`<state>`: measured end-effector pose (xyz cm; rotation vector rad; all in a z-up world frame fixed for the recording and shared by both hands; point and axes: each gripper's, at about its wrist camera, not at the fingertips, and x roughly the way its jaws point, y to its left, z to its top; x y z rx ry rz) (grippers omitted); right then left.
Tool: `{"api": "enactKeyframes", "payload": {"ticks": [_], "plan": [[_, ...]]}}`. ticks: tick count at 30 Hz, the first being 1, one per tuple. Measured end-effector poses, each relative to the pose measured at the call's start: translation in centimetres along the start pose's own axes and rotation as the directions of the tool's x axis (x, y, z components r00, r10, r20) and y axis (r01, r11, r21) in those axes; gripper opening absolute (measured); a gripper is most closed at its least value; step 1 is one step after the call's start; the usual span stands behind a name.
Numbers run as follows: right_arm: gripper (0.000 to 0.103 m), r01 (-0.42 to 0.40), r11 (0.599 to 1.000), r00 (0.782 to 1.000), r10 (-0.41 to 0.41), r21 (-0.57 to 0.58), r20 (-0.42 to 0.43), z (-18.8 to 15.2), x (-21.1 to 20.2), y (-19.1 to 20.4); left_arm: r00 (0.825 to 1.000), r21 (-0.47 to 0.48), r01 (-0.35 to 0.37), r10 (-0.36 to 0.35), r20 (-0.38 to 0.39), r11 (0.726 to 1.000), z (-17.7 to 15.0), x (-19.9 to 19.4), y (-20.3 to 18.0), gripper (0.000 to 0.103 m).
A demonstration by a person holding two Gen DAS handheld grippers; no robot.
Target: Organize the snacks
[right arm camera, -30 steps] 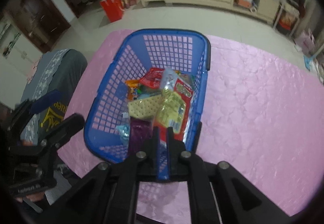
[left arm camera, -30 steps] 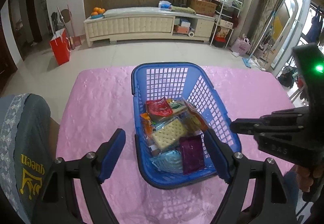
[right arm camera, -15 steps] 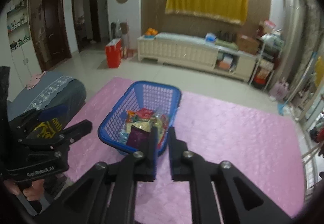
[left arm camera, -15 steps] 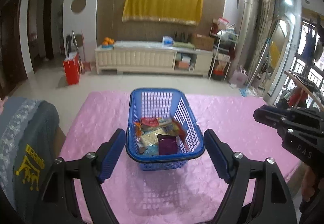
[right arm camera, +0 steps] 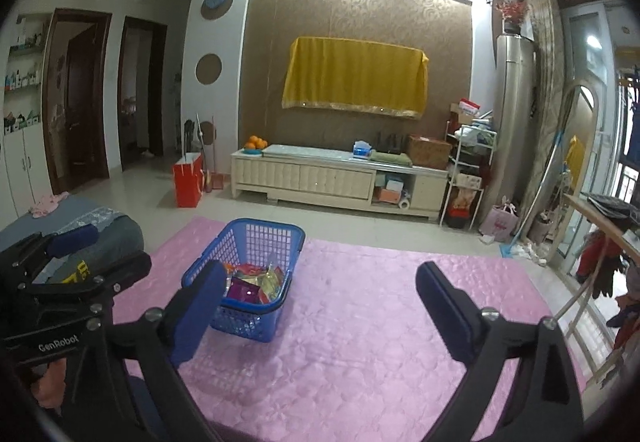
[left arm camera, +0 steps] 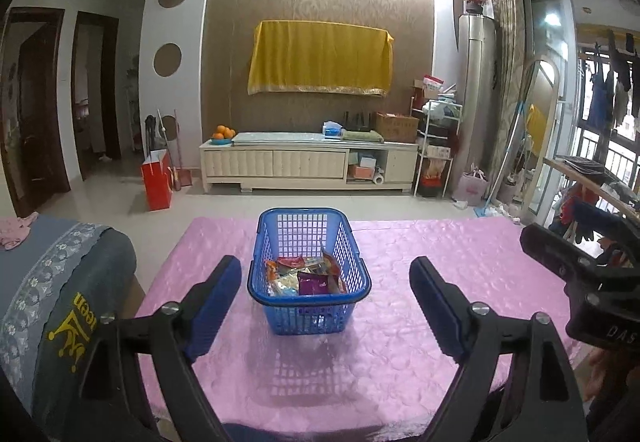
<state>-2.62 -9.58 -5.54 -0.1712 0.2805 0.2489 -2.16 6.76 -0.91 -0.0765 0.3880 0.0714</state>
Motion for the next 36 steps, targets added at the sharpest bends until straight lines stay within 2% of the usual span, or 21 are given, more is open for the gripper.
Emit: {"api": "enactKeyframes", "payload": {"ticks": [2,6,12,22,36], "plan": [[0.103,0.01,1.0,1.0,-0.011,0.022,0.015,-0.2,-1.0,-0.3,1.0,0.007,-0.01,0.01,0.0,1.0,-0.3,-1.1,-0.5,0.091],[0.103,0.004,0.998,0.999,-0.006,0.064,0.036,-0.6,-2.9,-1.0,0.999,0.032,-0.036,0.035,0.042,0.999,-0.7,-3.8,-1.7,0.102],[0.103,0.004,0.999,1.0,-0.005,0.043,0.012,-1.6,-4.1,-0.6,0.999,0.034,-0.017,0.015,0.051,0.999,-1.6,-5.9,-2.5,0.102],[0.103,0.016,0.998,1.0,-0.017,0.055,0.013,-2.7,-6.0,-1.2,0.999,0.061,-0.018,0.015,0.046,0.998,-2.1,-6.7,-3.6,0.102],[0.103,0.004,0.999,1.0,-0.005,0.048,0.017,-3.0,-6.3,-0.8,0.999,0.052,-0.019,0.017,0.033,0.998,-2.3,-6.7,-3.3,0.102]]}}
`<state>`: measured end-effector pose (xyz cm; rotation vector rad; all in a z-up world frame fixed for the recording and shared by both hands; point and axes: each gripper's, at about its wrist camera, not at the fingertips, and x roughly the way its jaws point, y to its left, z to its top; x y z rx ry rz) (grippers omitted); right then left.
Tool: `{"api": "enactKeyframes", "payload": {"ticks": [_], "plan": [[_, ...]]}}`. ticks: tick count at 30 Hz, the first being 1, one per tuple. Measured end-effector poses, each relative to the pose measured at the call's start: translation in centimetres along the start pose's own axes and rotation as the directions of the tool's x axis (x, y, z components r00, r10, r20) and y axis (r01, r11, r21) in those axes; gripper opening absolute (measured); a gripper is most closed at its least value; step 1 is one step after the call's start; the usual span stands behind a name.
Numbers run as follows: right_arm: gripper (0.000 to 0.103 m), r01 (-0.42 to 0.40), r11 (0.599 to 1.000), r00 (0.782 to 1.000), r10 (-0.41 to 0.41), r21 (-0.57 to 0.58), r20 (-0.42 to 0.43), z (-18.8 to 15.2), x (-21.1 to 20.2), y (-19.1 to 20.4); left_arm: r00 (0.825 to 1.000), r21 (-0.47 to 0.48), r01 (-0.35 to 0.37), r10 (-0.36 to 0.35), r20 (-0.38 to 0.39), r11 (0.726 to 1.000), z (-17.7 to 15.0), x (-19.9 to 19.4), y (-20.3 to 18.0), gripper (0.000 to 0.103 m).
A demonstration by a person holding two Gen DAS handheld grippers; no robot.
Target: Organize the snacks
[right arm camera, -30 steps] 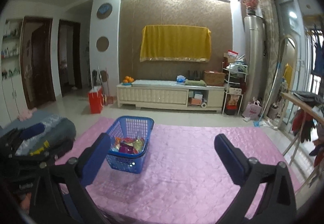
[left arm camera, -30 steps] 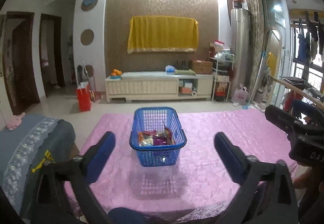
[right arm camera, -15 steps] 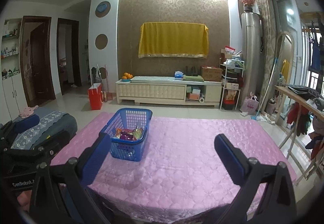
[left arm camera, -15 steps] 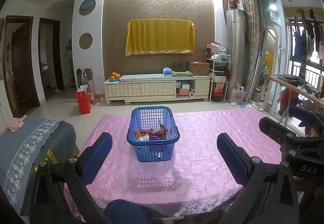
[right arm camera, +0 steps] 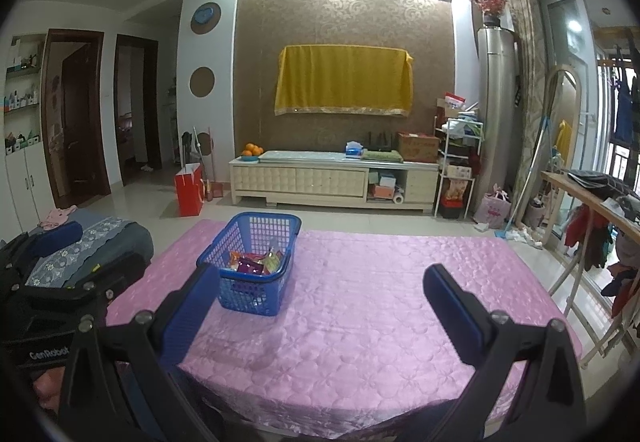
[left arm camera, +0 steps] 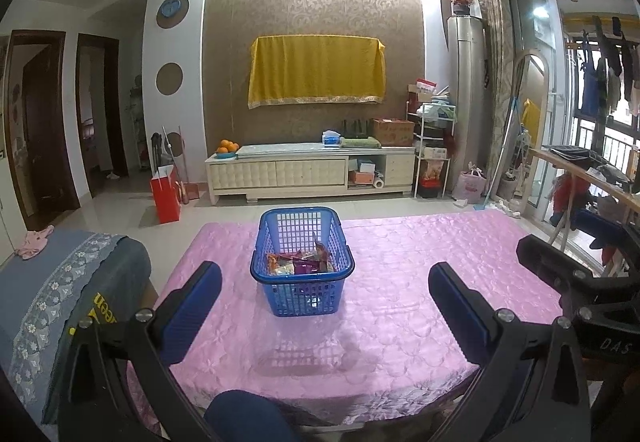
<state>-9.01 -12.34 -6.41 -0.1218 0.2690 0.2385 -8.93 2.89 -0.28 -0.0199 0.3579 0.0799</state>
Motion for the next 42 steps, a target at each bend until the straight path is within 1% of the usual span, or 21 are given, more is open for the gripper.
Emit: {"api": "enactKeyframes", "payload": {"ticks": [4,13,19,28,34,38,42], "plan": [[0.103,-0.004,1.0,1.0,0.004,0.004,-0.01,-0.09,-0.12,0.06,1.0,0.001,-0.003,0.003,-0.004,1.0,0.02,-0.03,-0.09,0.102],[0.103,-0.006,1.0,1.0,0.006,-0.002,-0.006,-0.17,-0.36,-0.04,1.0,-0.004,0.011,-0.011,-0.017,1.0,-0.02,-0.11,0.02,0.102],[0.103,-0.01,1.0,1.0,0.01,-0.004,0.005,-0.09,-0.78,-0.06,1.0,0.008,0.004,-0.004,-0.01,1.0,0.18,-0.18,0.03,0.102],[0.103,0.0,1.0,1.0,0.0,-0.016,0.001,0.07,-0.87,0.06,1.0,0.005,0.012,-0.011,-0.022,1.0,0.16,0.05,0.15,0.102],[0.103,0.025,0.999,1.0,-0.026,-0.03,-0.002,0.13,-0.84,0.18,1.0,-0.008,0.018,-0.018,-0.016,1.0,0.0,-0.02,0.43,0.102],[0.103,0.03,0.999,1.0,-0.03,-0.027,-0.008,0.2,-0.76,0.07,1.0,0.0,0.01,-0.01,-0.015,1.0,-0.11,-0.09,0.32,0.102],[0.103,0.037,0.999,0.999,-0.037,-0.031,-0.011,0.18,-0.72,0.18,1.0,-0.001,0.02,-0.02,-0.021,1.0,-0.14,-0.08,0.26,0.102]]}}
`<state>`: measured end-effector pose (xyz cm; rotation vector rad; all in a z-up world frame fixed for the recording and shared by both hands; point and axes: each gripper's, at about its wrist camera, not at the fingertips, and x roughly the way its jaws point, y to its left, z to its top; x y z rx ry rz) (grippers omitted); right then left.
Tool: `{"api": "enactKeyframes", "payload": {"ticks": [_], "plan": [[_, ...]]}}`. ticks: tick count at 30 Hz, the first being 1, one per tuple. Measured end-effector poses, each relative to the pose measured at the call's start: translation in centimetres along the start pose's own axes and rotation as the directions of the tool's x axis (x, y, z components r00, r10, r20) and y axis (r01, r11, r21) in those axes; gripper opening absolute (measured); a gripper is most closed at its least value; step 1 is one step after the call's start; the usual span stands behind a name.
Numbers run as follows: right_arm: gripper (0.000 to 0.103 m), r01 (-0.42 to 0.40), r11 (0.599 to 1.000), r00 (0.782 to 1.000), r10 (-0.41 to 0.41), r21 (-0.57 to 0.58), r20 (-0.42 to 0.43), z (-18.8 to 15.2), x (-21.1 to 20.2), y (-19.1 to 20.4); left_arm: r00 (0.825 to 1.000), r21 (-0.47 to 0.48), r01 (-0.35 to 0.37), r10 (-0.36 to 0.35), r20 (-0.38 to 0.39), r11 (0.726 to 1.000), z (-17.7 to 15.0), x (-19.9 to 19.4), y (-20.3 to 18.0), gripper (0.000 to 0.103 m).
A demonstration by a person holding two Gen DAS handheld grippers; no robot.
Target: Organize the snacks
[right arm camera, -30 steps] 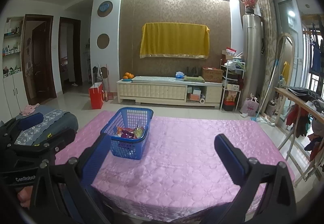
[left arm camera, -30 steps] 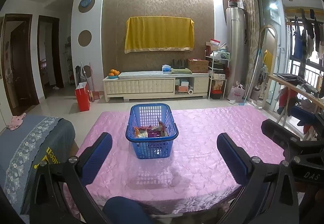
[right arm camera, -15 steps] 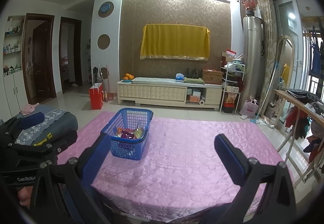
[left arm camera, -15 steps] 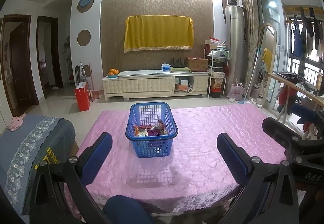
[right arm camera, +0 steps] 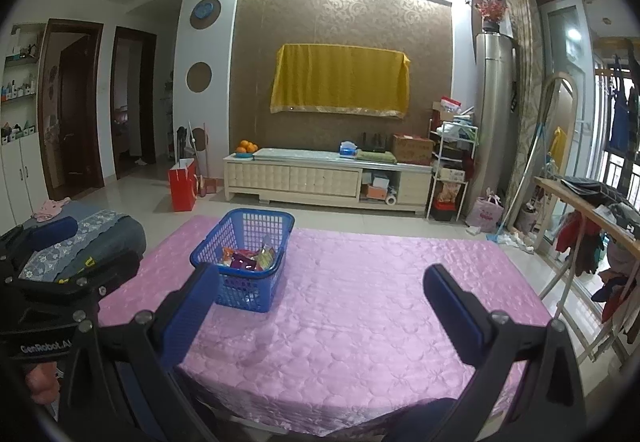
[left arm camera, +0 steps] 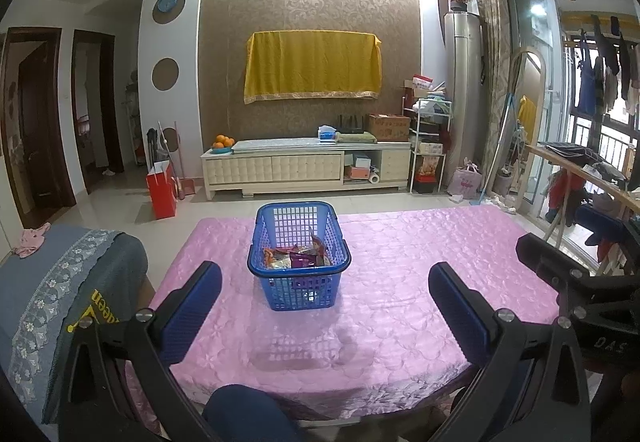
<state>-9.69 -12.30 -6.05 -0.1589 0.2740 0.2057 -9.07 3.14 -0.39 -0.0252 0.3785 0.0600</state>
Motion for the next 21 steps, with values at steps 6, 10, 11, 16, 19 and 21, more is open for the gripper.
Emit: {"api": "enactKeyframes", "payload": {"ticks": [6,10,11,16,19,21], "plan": [[0.103,0.012,1.0,1.0,-0.012,-0.001,-0.005,-0.03,-0.01,-0.09,1.0,0.004,0.001,-0.001,-0.005,1.0,0.01,0.06,-0.11,0.102],[0.103,0.013,1.0,1.0,-0.013,-0.002,-0.006,-0.06,-0.06,-0.08,1.0,0.004,0.008,-0.008,-0.006,1.0,-0.04,-0.05,-0.1,0.102],[0.103,0.013,1.0,1.0,-0.013,-0.002,-0.006,-0.07,-0.1,-0.07,1.0,0.006,0.008,-0.008,-0.006,1.0,-0.03,-0.1,-0.13,0.102],[0.103,0.013,1.0,1.0,-0.013,-0.002,-0.006,-0.06,-0.11,-0.06,1.0,0.007,0.012,-0.012,-0.003,1.0,-0.01,-0.35,-0.11,0.102],[0.103,0.016,1.0,1.0,-0.016,-0.003,-0.003,-0.05,-0.12,-0.06,1.0,0.005,0.015,-0.015,-0.002,1.0,0.0,-0.47,-0.07,0.102],[0.103,0.016,1.0,1.0,-0.016,-0.003,-0.003,-0.12,-0.18,0.02,1.0,0.005,0.017,-0.017,-0.002,1.0,0.01,-0.43,-0.01,0.102]]}}
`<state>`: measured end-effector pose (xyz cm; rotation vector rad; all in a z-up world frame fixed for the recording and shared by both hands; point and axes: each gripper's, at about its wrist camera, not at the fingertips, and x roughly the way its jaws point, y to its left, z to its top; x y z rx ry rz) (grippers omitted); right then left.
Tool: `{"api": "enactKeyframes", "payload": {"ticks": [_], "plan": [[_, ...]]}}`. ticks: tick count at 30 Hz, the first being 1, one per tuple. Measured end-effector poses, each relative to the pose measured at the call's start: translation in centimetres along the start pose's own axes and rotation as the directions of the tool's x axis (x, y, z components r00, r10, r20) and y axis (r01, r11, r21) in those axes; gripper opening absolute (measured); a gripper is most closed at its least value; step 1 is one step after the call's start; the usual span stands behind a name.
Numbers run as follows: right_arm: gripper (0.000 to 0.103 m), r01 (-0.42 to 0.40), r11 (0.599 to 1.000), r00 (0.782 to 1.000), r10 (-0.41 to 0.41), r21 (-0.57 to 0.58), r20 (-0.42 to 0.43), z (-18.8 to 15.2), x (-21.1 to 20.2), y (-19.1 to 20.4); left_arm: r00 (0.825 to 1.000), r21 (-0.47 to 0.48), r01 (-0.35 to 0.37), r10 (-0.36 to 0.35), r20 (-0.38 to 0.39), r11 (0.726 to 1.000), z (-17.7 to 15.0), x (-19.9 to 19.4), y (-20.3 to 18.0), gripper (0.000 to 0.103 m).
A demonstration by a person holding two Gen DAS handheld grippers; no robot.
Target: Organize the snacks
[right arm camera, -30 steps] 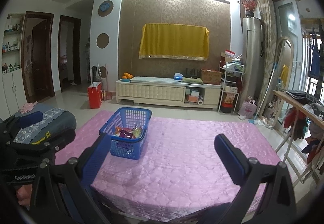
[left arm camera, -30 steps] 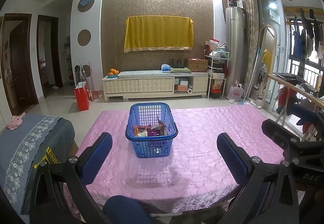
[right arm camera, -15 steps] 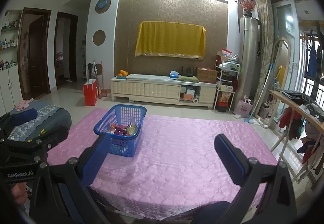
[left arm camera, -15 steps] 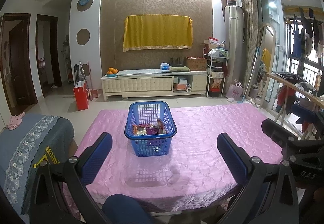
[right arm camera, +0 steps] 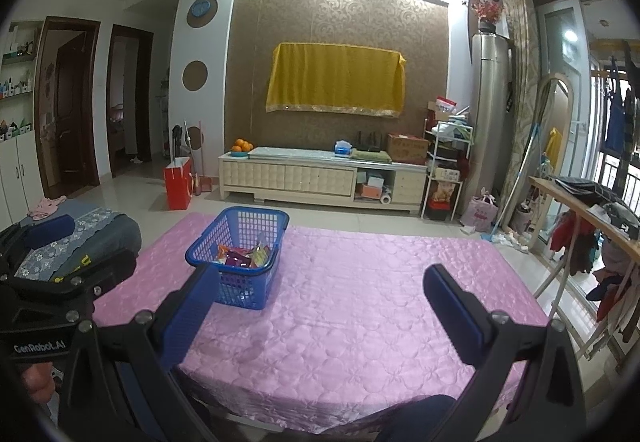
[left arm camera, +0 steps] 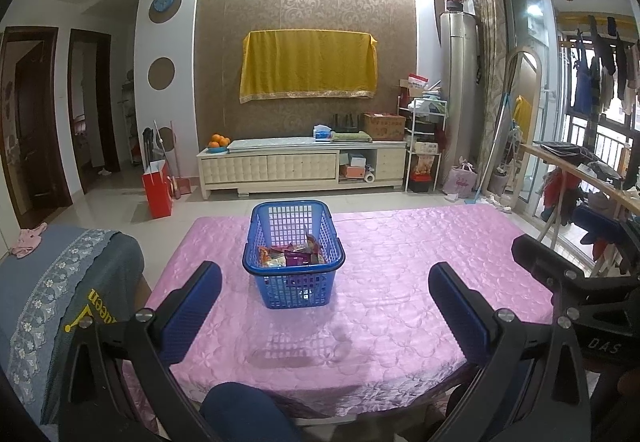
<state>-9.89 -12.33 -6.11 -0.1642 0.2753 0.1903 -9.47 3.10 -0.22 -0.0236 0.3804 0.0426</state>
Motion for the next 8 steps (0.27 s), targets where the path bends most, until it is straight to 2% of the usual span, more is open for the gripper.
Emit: {"api": "enactKeyframes", "payload": {"ticks": [8], "plan": [[0.103,0.0,1.0,1.0,0.0,-0.001,0.001,-0.05,-0.2,0.3,1.0,-0.003,0.004,-0.004,0.0,1.0,-0.13,-0.17,0.04,0.102]]}}
